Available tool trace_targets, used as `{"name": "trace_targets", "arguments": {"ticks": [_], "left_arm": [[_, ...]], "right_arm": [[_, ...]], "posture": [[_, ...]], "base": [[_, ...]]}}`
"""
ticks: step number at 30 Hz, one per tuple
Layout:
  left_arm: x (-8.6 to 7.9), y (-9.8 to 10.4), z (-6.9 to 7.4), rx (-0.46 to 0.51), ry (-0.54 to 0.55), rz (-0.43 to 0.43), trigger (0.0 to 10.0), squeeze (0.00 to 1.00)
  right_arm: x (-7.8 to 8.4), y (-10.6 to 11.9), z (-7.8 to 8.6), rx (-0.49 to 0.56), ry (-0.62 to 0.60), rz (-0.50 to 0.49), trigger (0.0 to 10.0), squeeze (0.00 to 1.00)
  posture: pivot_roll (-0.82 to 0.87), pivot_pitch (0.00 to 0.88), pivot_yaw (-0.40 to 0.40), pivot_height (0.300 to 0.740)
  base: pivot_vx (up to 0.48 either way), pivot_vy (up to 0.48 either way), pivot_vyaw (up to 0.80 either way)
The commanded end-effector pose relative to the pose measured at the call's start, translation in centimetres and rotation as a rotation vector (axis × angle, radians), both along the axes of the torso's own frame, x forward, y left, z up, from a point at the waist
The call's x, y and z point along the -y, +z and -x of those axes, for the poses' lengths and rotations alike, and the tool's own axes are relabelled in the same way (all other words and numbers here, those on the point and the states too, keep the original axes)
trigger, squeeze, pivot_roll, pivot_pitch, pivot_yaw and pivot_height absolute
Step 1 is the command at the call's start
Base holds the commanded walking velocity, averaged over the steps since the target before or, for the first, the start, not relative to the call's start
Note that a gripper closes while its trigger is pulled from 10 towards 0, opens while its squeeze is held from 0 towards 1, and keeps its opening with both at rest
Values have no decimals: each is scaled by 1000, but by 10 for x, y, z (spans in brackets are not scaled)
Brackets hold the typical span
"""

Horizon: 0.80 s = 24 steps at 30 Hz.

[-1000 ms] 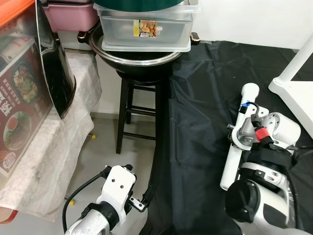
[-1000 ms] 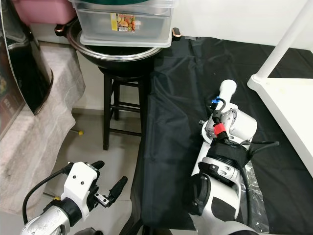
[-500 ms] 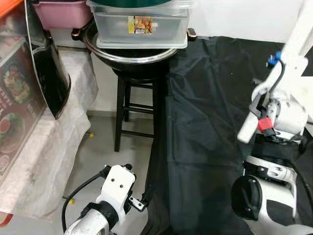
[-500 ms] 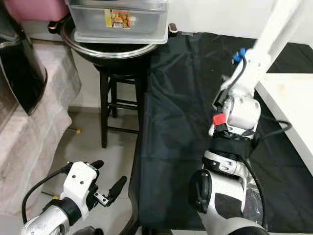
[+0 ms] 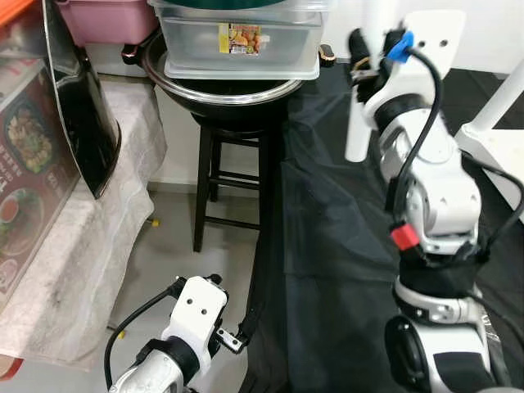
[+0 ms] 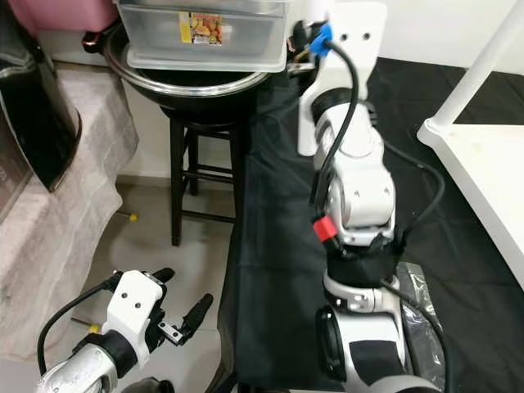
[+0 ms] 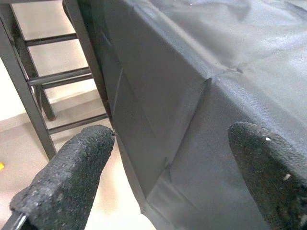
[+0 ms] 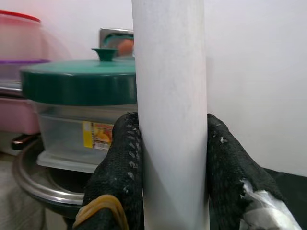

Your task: Building children table

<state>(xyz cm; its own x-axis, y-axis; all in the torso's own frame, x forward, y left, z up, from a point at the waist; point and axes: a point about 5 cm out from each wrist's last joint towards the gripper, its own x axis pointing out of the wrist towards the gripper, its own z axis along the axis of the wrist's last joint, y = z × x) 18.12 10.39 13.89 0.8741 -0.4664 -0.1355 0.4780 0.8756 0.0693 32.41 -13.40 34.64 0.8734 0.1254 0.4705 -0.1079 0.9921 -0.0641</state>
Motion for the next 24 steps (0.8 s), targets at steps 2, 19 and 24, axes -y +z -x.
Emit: {"name": "trace_targets", "arguments": {"ticks": [2,19,24], "left_arm": [[0,-8,1,-19,8,-23,10000,0],[-6,-8,-9,35,63,-46,10000,0],[-9,-7,-10,52,73,-47,10000,0]], "right_arm": [[-5,-4,7,34,66,-9,10000,0],[-15,-36,10,-6,211,-12,10000,0],[-17,-35,17,28,210,-9,10000,0]], "posture": [[102,132,-100,740],[113,82,-102,740],[114,80,-102,740]], "base": [[0,0,794],[0,0,794],[0,0,794]]}}
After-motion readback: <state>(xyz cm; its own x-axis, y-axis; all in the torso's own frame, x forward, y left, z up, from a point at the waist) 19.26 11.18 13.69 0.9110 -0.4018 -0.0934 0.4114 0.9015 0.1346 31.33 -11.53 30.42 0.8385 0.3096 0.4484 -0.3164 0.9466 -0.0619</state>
